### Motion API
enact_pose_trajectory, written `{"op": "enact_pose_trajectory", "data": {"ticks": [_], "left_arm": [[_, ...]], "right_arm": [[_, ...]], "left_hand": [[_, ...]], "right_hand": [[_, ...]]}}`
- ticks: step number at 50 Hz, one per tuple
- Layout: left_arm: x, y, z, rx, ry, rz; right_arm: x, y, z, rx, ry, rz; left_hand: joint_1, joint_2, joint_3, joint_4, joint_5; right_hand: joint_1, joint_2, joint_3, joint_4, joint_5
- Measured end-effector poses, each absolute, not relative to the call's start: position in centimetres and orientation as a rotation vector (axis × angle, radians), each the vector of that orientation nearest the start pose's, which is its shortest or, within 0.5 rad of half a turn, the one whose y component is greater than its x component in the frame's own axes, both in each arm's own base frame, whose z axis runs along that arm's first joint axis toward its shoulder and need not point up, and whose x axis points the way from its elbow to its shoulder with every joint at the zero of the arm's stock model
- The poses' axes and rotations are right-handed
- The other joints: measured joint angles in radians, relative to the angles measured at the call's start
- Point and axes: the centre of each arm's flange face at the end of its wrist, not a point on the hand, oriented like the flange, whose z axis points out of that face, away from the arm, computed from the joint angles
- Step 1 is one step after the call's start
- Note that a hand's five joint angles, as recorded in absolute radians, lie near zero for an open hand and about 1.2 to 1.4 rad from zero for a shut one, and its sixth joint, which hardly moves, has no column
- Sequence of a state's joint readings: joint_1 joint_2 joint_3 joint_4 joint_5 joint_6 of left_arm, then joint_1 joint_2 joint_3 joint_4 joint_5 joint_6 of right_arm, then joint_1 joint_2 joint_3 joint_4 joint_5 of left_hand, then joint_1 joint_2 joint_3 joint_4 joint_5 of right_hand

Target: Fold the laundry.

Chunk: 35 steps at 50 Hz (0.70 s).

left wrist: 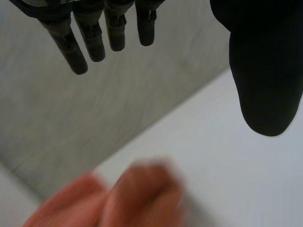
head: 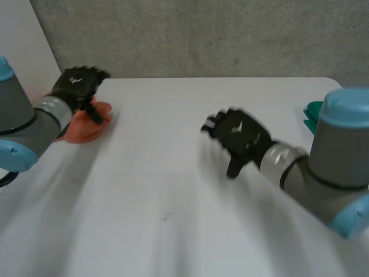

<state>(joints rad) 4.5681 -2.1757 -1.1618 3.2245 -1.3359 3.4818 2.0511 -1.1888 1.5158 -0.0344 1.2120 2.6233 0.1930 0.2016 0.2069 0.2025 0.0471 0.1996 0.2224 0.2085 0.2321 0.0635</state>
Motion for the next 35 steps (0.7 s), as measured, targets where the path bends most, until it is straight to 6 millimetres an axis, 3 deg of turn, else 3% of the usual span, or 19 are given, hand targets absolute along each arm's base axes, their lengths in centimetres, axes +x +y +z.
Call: {"op": "enact_pose_trajectory", "data": {"ticks": [4, 9, 16, 18, 19, 20, 21, 22, 29, 35], "left_arm": [[-16.7, -45.0, 17.5, 0.829, 2.144, -1.954], [-13.8, -48.6, 14.1, 0.879, 2.046, -1.854], [-13.1, -50.6, 10.8, 0.993, 2.026, -1.854], [-13.3, -50.9, 10.3, 1.023, 2.030, -1.873], [-13.3, -50.9, 10.3, 1.023, 2.030, -1.873], [-13.5, -50.9, 10.2, 1.032, 2.029, -1.882], [-13.7, -51.0, 10.2, 1.034, 2.029, -1.889], [-13.9, -50.9, 10.3, 1.033, 2.028, -1.892], [-18.0, -48.8, 13.0, 1.036, 2.049, -1.945], [-23.2, -43.0, 17.2, 1.077, 2.183, -2.061]], "right_arm": [[30.1, -21.2, 19.0, -1.403, 1.876, -1.624], [29.1, -19.8, 18.4, -1.427, 1.896, -1.601], [27.8, -19.4, 18.4, -1.433, 1.923, -1.633], [27.2, -19.7, 18.4, -1.420, 1.942, -1.653], [27.2, -19.7, 18.4, -1.420, 1.942, -1.653], [26.9, -19.9, 18.4, -1.412, 1.954, -1.665], [26.5, -20.2, 18.5, -1.402, 1.965, -1.678], [26.3, -20.3, 18.5, -1.395, 1.974, -1.685], [25.0, -21.5, 18.6, -1.351, 2.025, -1.726], [24.1, -22.7, 19.2, -1.309, 2.056, -1.776]], "left_hand": [[0.000, 0.000, -0.001, 0.000, 0.000], [0.000, 0.000, -0.001, 0.000, 0.000], [0.062, 0.056, 0.043, 0.045, 0.040], [0.365, 0.327, 0.301, 0.307, 0.297], [0.365, 0.327, 0.301, 0.307, 0.297], [0.697, 0.652, 0.643, 0.653, 0.632], [0.837, 0.870, 0.856, 0.874, 0.840], [0.863, 0.942, 0.925, 0.946, 0.899], [0.863, 0.982, 0.967, 0.991, 0.911], [0.864, 0.987, 0.973, 0.992, 0.911]], "right_hand": [[0.000, 0.000, 0.000, 0.000, 0.000], [0.000, 0.000, 0.000, 0.000, 0.000], [0.000, 0.000, 0.000, 0.000, 0.000], [0.000, 0.000, 0.000, 0.000, 0.000], [0.000, 0.000, 0.000, 0.000, 0.000], [0.000, 0.000, 0.000, 0.000, 0.000], [0.000, 0.000, 0.000, 0.000, 0.000], [0.000, 0.000, 0.000, 0.000, 0.000], [0.000, 0.000, 0.000, 0.000, 0.000], [0.000, 0.000, 0.000, 0.000, 0.000]]}}
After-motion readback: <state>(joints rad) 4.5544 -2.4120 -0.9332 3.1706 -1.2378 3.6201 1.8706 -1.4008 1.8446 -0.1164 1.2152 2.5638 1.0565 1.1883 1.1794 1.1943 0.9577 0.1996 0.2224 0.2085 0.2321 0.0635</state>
